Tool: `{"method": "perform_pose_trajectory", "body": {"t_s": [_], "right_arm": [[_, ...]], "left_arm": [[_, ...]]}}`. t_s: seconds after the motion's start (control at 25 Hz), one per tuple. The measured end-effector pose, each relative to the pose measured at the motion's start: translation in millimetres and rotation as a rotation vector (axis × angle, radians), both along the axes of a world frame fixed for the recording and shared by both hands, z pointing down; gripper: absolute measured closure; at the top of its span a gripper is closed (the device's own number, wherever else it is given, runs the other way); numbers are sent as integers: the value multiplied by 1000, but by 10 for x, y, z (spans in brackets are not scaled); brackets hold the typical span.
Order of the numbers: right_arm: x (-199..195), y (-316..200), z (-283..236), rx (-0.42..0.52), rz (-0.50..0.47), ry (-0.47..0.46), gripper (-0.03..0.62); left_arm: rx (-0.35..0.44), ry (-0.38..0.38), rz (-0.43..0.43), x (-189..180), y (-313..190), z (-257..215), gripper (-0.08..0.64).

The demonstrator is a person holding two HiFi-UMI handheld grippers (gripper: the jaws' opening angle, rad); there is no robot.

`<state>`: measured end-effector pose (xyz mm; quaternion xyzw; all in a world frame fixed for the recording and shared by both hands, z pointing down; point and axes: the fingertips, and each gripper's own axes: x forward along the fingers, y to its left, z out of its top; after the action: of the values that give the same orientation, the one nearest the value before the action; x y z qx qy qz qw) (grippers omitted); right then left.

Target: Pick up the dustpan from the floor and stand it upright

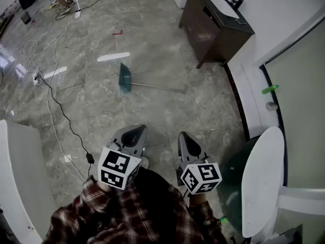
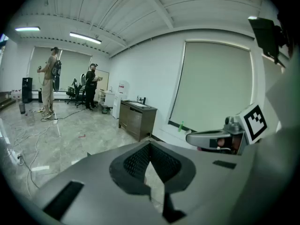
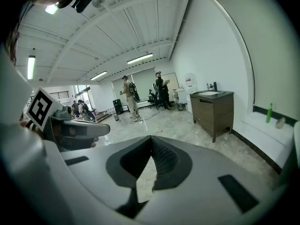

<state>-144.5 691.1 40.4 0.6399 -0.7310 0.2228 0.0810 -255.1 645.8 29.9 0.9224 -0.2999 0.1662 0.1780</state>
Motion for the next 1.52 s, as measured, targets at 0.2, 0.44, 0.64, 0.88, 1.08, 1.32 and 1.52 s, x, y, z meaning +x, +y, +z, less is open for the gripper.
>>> {"method": "perform_pose_trajectory", "body": {"t_s": [0.2, 0.44, 0.64, 0.88, 1.08, 1.32, 1.52], "right_arm": [[51, -406, 110, -22, -21, 46, 581], [125, -1169, 142, -48, -44, 77, 581], [229, -1945, 91, -28, -59, 97, 581], [420, -2495, 134, -24, -12, 93, 581], [593, -2628, 251, -75, 33, 81, 581], [977, -2824, 428, -115, 58, 73, 581], [1525, -3131, 442, -129, 47, 93, 581]], "left_arm": [[-8, 16, -4, 115, -461, 114, 558], [-8, 36, -5, 255, -1214, 85, 558], [8, 43, -25, 318, -1959, 83, 558], [9, 33, -22, 327, -2478, 142, 558], [-42, 4, -2, 365, -2678, 285, 558], [-69, -11, -4, 643, -2934, 446, 558], [-95, -17, -21, 1153, -3186, 547, 558]]}}
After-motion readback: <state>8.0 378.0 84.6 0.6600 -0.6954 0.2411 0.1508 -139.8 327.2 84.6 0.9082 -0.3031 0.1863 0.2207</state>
